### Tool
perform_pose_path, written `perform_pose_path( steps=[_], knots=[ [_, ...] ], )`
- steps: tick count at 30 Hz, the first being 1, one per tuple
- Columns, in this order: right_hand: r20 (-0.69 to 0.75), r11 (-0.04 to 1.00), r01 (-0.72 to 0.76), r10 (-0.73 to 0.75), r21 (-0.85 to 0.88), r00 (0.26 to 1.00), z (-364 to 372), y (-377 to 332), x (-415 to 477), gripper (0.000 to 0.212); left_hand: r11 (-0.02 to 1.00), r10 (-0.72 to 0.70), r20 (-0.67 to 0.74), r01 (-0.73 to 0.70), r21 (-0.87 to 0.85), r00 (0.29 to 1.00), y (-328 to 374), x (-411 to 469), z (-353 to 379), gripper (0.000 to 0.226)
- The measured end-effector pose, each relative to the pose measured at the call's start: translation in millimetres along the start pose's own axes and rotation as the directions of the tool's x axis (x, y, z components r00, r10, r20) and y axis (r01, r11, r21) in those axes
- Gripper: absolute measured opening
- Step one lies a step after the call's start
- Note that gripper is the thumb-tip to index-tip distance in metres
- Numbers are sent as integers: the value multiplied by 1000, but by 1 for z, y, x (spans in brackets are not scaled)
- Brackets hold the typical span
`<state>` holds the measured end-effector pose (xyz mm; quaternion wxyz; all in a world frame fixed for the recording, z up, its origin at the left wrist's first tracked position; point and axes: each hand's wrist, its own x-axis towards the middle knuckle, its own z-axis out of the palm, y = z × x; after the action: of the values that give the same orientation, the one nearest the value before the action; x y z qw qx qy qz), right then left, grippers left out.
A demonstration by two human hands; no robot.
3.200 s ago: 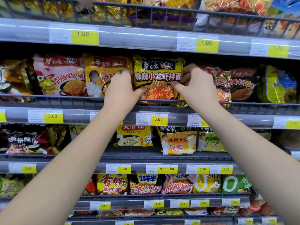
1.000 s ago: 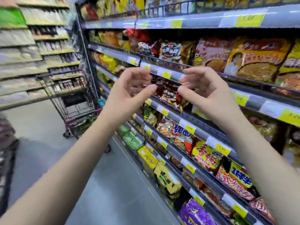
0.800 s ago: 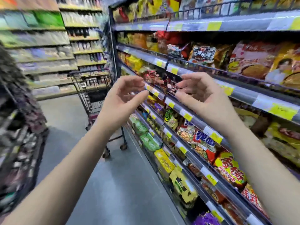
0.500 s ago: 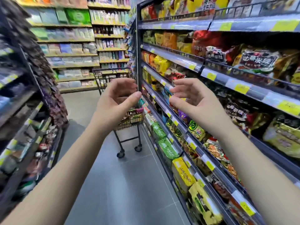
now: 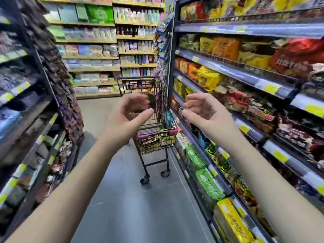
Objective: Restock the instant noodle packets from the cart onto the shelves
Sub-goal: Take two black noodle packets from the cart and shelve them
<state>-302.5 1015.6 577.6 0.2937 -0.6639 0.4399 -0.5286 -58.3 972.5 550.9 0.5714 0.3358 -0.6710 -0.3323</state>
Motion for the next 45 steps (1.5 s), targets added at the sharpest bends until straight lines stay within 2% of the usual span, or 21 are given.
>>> perform_pose_path(
  steps=[13,21,29,33,36,45],
  knots=[
    [58,999,-35,35,7,998,50,110,150,34,992,-128,-30,128,-17,991,-125,107,-28,43],
    [118,997,-78,75,22,990,41,220,293,35,981,-194,-54,195,15,980,-233,233,-1,41],
    [179,985,-163,151,51,972,29,316,418,35,945,-328,-51,328,4,943,-334,335,15,52],
    [211,978,-203,188,49,959,37,357,458,39,919,-395,-47,395,2,918,-377,363,13,45],
    [215,970,-237,221,49,951,46,385,483,39,905,-425,-48,425,-15,904,-404,383,10,49],
    [173,939,-343,340,-15,924,86,449,542,39,880,-473,23,474,-40,881,-494,454,-19,41]
  ],
)
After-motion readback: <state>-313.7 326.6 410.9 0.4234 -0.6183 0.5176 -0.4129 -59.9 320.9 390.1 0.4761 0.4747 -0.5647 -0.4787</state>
